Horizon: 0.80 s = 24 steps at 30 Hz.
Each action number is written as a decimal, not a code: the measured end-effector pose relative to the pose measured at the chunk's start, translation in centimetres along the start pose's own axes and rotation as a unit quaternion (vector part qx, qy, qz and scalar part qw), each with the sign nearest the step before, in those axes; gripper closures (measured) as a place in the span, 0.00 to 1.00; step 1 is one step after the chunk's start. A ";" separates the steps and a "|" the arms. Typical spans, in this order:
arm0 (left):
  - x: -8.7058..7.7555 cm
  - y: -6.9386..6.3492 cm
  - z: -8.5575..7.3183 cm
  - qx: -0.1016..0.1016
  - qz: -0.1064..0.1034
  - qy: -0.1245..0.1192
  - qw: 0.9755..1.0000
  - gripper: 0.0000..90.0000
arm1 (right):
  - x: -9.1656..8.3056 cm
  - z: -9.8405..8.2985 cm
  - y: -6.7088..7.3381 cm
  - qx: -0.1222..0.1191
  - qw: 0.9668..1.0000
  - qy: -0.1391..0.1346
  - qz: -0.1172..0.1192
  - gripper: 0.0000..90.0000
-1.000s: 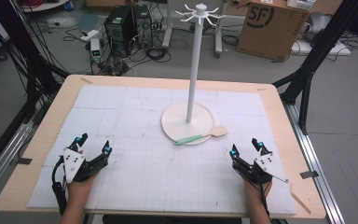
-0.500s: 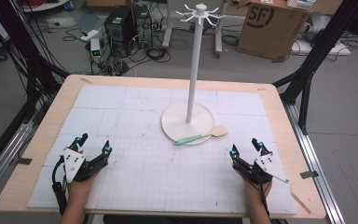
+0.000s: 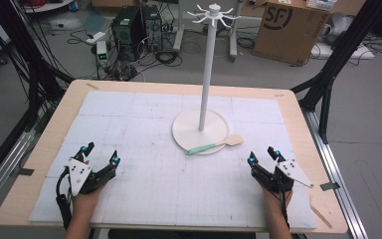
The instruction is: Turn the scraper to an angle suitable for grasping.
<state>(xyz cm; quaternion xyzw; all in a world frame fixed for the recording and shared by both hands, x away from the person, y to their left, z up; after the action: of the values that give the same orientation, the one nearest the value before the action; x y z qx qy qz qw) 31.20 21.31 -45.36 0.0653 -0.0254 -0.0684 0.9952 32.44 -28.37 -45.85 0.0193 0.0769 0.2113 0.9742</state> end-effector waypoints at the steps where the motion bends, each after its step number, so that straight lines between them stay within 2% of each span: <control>1: 0.0 0.0 0.0 0.002 0.000 0.001 1.000 0.25 | 0.3 0.0 -0.1 0.015 1.000 0.008 0.006 0.39; 5: 0.0 -0.1 0.0 0.003 -0.001 0.000 1.000 0.25 | 0.7 0.0 -0.1 0.029 0.999 0.018 0.018 0.44; 7: 0.0 -0.1 0.0 0.007 -0.003 -0.001 1.000 0.25 | 1.0 -0.1 0.1 0.043 0.998 0.029 0.025 0.45; 8: 0.0 -0.2 0.0 0.007 -0.003 -0.002 1.000 0.25 | 1.4 -0.1 0.2 0.060 0.997 0.045 0.025 0.44; 10: 0.0 -0.2 0.0 0.007 -0.004 -0.003 1.000 0.25 | 1.9 0.1 0.3 0.069 0.996 0.054 0.023 0.43; 15: 0.0 -0.2 0.0 0.007 -0.004 -0.002 1.000 0.25 | 2.5 0.5 0.6 0.074 0.996 0.054 0.020 0.43; 17: 0.0 -0.1 0.0 0.006 -0.003 -0.002 1.000 0.26 | 2.7 0.6 0.8 0.077 0.995 0.052 0.025 0.45; 21: 0.0 -0.1 0.0 0.006 -0.002 0.000 1.000 0.26 | 2.9 0.4 1.0 0.079 0.994 0.061 0.036 0.52; 24: 0.0 -0.1 0.0 0.006 -0.002 0.000 1.000 0.26 | 2.9 0.4 1.2 0.073 0.994 0.061 0.046 0.62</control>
<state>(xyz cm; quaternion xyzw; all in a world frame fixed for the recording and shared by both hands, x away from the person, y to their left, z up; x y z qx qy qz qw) 31.18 21.20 -45.37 0.0718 -0.0256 -0.0703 0.9946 34.64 -26.09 -45.75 0.0811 0.1504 0.2506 0.9529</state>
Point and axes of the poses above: each handheld gripper's, and its own axes: x roughly forward along the jaws, z roughly out of its top, y roughly to its left, the point moved 6 cm from there along x, roughly forward along the jaws, and after that the axes turned 7 degrees about z, right-handed, at the moved point
